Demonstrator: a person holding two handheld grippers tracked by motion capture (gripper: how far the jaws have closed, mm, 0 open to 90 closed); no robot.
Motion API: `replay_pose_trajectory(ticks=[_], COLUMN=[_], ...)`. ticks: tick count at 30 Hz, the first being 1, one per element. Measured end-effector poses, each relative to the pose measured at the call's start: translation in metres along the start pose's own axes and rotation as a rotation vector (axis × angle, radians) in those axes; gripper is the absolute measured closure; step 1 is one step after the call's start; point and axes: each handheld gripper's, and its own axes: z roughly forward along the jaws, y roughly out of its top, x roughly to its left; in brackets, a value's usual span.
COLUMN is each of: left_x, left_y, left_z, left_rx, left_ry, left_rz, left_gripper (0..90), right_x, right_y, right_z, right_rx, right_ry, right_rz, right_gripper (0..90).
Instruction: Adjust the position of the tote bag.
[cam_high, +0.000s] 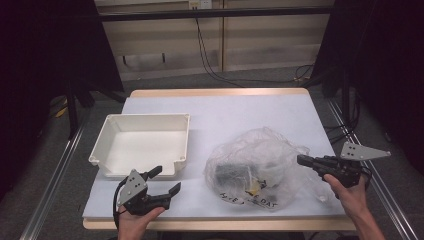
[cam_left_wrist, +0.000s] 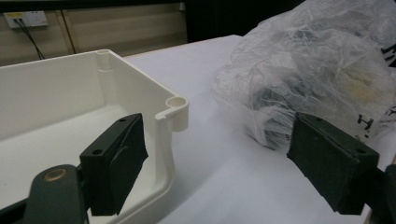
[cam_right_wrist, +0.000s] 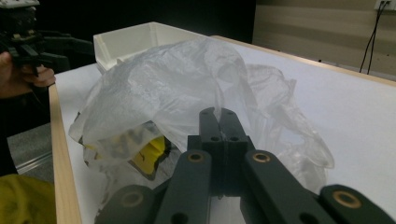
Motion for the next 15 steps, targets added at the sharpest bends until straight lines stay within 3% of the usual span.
replay_pose_trajectory(ticks=[6,15], left_x=[-0.002,-0.005], left_y=[0.003,0.016], left_z=[0.003,0.009], left_rx=[-0.001,-0.031], left_ry=[-0.01,-0.021], left_rz=[0.014,0.036], left_gripper=[18.6,18.6], right_x=[0.001,0.005], right_y=[0.01,0.03], right_z=[-0.001,0.01], right_rx=[-0.034,-0.046], right_ry=[0.013,0.05], right_rz=[0.006,-0.04], right_gripper=[90.0,90.0])
